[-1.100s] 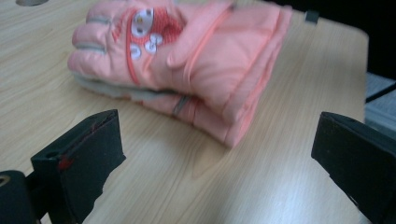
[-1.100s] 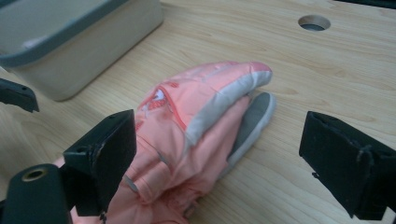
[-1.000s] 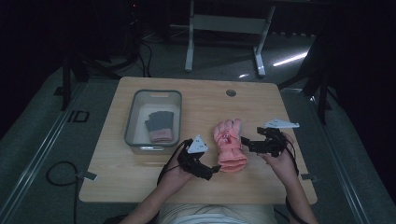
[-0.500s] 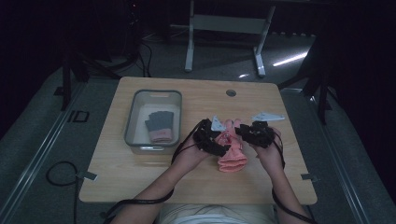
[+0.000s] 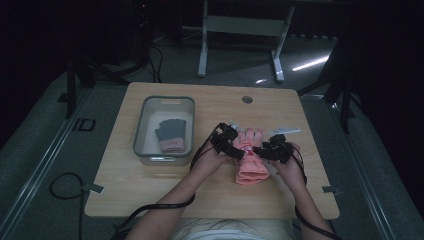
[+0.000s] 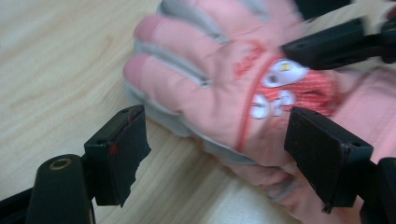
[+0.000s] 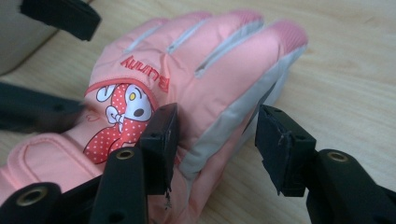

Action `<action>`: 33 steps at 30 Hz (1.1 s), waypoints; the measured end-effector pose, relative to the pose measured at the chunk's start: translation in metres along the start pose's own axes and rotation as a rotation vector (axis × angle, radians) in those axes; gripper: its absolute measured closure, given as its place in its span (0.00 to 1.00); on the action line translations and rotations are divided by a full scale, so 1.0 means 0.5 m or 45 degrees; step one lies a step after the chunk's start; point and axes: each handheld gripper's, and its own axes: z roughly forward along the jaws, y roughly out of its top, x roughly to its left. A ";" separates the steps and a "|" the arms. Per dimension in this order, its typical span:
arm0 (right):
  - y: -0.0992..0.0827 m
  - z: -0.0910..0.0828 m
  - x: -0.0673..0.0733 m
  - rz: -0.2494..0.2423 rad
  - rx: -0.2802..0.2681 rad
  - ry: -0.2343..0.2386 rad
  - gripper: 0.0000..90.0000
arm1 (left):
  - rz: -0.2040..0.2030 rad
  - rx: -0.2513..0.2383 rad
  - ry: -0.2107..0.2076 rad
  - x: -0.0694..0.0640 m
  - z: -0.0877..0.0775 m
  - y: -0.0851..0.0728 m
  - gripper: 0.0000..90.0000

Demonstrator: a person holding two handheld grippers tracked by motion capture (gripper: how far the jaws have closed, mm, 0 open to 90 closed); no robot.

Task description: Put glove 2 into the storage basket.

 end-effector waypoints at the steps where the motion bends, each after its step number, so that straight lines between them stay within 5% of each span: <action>1: -0.002 0.003 -0.002 0.004 0.009 0.004 0.52 | -0.035 0.004 -0.017 0.007 0.008 -0.004 0.23; 4: -0.005 0.016 -0.005 0.047 0.033 0.039 0.52 | -0.144 0.040 -0.128 0.024 0.038 -0.018 0.30; 8: -0.003 0.032 -0.002 0.061 0.089 0.091 0.57 | -0.216 0.054 -0.249 0.045 0.056 -0.024 0.43; 10: -0.002 0.034 -0.002 0.065 0.100 0.107 0.60 | -0.213 0.058 -0.256 0.046 0.059 -0.025 0.48; 11: 0.001 0.036 0.002 0.066 0.111 0.119 0.66 | -0.239 0.046 -0.336 0.053 0.064 -0.029 0.59; 14: 0.000 0.036 0.004 0.093 0.098 0.125 0.69 | -0.203 0.026 -0.329 0.047 0.058 -0.028 0.76; 17: -0.001 0.032 0.004 0.120 0.071 0.138 0.73 | -0.195 0.014 -0.325 0.044 0.052 -0.024 0.83; 22: -0.004 0.027 -0.002 0.198 0.034 0.171 0.75 | -0.197 0.012 -0.333 0.043 0.044 -0.018 0.86; 29: 0.009 -0.003 0.002 0.203 -0.010 0.166 0.78 | -0.112 -0.009 -0.288 0.019 0.000 0.013 0.88; 33: 0.024 -0.026 0.004 0.201 -0.051 0.173 0.78 | -0.107 -0.040 -0.295 0.018 -0.028 0.033 0.88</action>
